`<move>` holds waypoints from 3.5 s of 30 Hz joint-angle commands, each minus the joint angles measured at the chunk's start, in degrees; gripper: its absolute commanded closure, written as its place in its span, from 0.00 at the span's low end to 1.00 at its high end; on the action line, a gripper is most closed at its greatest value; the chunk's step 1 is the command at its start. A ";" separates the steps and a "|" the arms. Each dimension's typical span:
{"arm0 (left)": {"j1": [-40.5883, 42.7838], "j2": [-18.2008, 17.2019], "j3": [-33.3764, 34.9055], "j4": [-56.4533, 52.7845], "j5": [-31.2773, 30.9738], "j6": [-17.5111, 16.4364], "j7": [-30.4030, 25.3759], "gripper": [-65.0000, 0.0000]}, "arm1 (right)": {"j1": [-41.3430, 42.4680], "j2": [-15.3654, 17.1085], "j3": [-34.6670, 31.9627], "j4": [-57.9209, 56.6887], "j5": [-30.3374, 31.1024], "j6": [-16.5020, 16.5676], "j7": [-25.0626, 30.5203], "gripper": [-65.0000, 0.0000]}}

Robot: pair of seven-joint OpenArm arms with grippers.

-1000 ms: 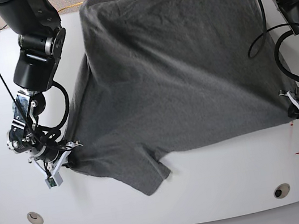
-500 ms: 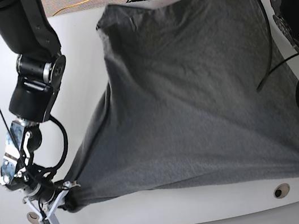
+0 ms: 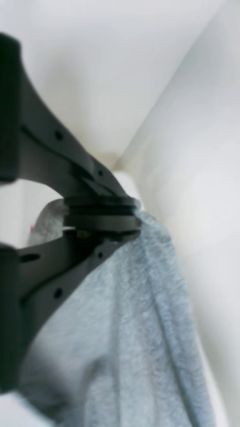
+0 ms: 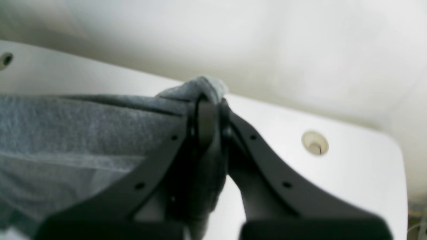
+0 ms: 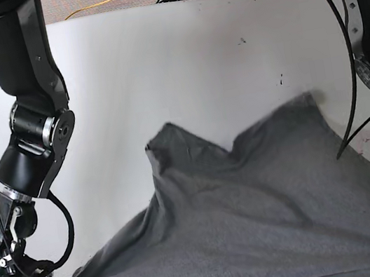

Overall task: Layout the t-shirt on the table in an organized manner, then fold the t-shirt properly
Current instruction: 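Lift the shirt with both grippers and swing it up and over, then lay the lifted shirt back down flat with both grippers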

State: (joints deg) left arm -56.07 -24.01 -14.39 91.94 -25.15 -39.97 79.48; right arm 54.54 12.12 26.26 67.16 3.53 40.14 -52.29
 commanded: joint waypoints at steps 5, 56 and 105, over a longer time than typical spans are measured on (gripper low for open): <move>-6.04 0.32 1.60 0.59 -0.92 -0.03 -1.55 1.00 | 5.02 1.55 0.07 2.87 1.00 -0.14 -3.22 1.00; 36.16 -0.47 -5.52 12.10 -1.10 -0.03 0.52 1.00 | -38.24 -3.64 0.24 37.24 1.09 -0.14 -12.19 1.00; -22.74 1.11 4.50 -9.00 -0.83 -0.03 -2.16 1.00 | 17.59 0.14 -8.37 2.69 0.47 -0.14 -10.52 0.99</move>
State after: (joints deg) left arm -75.55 -22.59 -9.91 82.48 -25.39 -39.94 79.05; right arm 68.25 11.94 18.04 69.87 3.33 40.12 -64.64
